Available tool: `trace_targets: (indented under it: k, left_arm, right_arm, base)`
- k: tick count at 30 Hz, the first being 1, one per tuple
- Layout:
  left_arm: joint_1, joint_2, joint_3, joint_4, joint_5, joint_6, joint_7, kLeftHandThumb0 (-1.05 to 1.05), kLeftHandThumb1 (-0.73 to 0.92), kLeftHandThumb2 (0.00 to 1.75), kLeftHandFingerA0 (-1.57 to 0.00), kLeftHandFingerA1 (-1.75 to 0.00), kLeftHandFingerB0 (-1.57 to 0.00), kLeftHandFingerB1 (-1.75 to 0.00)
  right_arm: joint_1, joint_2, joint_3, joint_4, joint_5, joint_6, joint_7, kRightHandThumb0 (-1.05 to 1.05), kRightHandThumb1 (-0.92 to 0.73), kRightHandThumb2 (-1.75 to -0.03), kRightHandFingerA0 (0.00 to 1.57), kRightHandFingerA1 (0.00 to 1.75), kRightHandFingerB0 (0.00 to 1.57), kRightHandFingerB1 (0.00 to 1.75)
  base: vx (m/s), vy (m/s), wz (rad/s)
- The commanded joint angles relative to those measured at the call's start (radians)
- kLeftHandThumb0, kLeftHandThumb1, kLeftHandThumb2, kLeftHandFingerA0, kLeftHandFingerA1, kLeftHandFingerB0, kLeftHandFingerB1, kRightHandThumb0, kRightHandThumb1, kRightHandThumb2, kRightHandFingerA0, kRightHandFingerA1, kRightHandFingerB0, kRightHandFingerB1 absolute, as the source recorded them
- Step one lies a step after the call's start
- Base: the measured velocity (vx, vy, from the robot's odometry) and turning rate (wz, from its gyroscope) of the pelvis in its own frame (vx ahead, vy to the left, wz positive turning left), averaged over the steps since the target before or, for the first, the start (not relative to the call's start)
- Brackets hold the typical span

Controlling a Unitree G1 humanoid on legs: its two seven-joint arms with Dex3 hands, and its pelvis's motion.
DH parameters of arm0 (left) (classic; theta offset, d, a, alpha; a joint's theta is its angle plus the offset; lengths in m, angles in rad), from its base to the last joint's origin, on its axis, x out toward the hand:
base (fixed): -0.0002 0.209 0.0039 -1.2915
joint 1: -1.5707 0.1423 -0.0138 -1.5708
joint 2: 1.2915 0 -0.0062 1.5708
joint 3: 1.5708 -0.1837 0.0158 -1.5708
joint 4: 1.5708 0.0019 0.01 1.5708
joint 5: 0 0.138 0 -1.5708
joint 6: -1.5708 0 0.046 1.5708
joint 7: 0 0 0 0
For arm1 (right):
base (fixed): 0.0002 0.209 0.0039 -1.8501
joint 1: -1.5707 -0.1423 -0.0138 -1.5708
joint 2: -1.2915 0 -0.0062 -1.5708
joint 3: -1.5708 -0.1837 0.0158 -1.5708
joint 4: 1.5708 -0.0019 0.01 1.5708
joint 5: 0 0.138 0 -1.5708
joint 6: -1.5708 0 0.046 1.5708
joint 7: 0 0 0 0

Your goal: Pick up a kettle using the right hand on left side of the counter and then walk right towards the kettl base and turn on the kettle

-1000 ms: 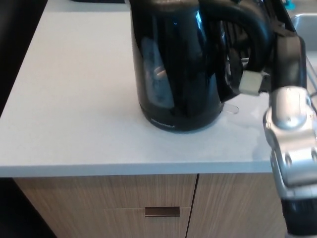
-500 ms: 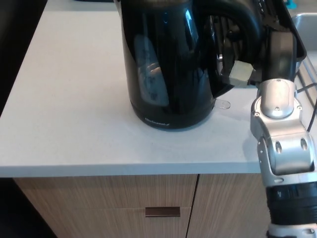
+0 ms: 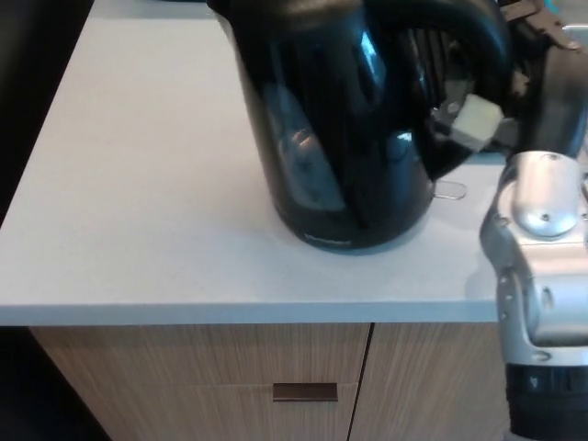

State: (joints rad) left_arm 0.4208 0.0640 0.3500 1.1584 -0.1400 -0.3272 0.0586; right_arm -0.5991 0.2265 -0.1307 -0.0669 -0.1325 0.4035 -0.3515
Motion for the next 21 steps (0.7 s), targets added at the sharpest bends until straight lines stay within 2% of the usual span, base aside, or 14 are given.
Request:
trace_targets:
  k: [1, 5, 6, 11, 12, 17, 19, 20, 21]
  left_arm:
    - [0.014, 0.003, -0.001, -0.006, 0.002, -0.068, 0.004, 0.21, 0.59, 0.91, -0.82, -0.94, -0.72, -0.82]
    - [0.010, 0.003, 0.000, 0.003, 0.001, -0.062, 0.007, 0.20, 0.60, 0.89, -0.82, -0.94, -0.74, -0.83]
    - [0.017, 0.003, -0.008, -0.010, 0.011, -0.059, 0.021, 0.19, 0.57, 0.90, -0.85, -0.95, -0.74, -0.82]
    - [0.040, -0.006, -0.017, -0.056, 0.018, -0.052, 0.034, 0.16, 0.57, 0.88, -0.86, -0.97, -0.75, -0.83]
    - [0.038, -0.005, -0.017, -0.051, 0.018, -0.052, 0.033, 0.19, 0.54, 0.94, -0.85, -0.98, -0.78, -0.86]
    - [0.055, -0.008, -0.031, -0.048, 0.034, -0.068, 0.037, 0.26, 0.52, 0.98, -0.85, -0.95, -0.78, -0.85]
    - [0.063, -0.011, -0.032, -0.055, 0.032, -0.078, 0.029, 0.18, 0.50, 0.97, -0.85, -0.98, -0.77, -0.84]
    - [0.067, -0.013, -0.031, -0.062, 0.029, -0.078, 0.027, 0.22, 0.45, 1.06, -0.88, -0.95, -0.76, -0.85]
    - [0.070, -0.015, -0.030, -0.066, 0.027, -0.072, 0.031, 0.22, 0.45, 1.06, -0.88, -0.95, -0.76, -0.85]
  right_arm:
    - [-0.111, 0.158, -0.126, -0.100, 0.286, -0.046, -0.048, -0.17, -0.34, -1.55, 1.07, 1.75, 0.80, 1.70]
    - [-0.164, 0.179, -0.166, -0.109, 0.359, -0.024, -0.087, -0.19, -0.38, -1.53, 1.07, 1.75, 0.80, 1.72]
    - [-0.189, 0.185, -0.182, -0.114, 0.388, -0.008, -0.104, -0.21, -0.46, -1.42, 1.08, 1.75, 0.78, 1.74]
    - [-0.230, 0.198, -0.200, -0.132, 0.453, 0.013, -0.135, -0.22, -0.45, -1.43, 1.06, 1.75, 0.79, 1.71]
    - [-0.239, 0.205, -0.206, -0.140, 0.473, 0.022, -0.149, -0.23, -0.44, -1.44, 1.05, 1.75, 0.78, 1.71]
    - [-0.240, 0.225, -0.229, -0.169, 0.568, 0.056, -0.183, -0.23, -0.45, -1.44, 1.07, 1.75, 0.80, 1.70]
    - [-0.237, 0.231, -0.240, -0.176, 0.603, 0.067, -0.199, -0.24, -0.45, -1.44, 1.08, 1.75, 0.80, 1.71]
    - [-0.234, 0.238, -0.247, -0.179, 0.630, 0.070, -0.207, -0.25, -0.44, -1.46, 1.08, 1.75, 0.79, 1.73]
    - [-0.229, 0.245, -0.250, -0.180, 0.652, 0.070, -0.211, -0.25, -0.44, -1.46, 1.08, 1.75, 0.79, 1.73]
  base:
    - [0.00, 0.000, 0.00]
    - [0.00, 0.000, 0.00]
    - [0.00, 0.000, 0.00]
    - [0.00, 0.000, 0.00]
    - [0.00, 0.000, 0.00]
    - [0.00, 0.000, 0.00]
    - [0.00, 0.000, 0.00]
    - [0.00, 0.000, 0.00]
    - [0.00, 0.000, 0.00]
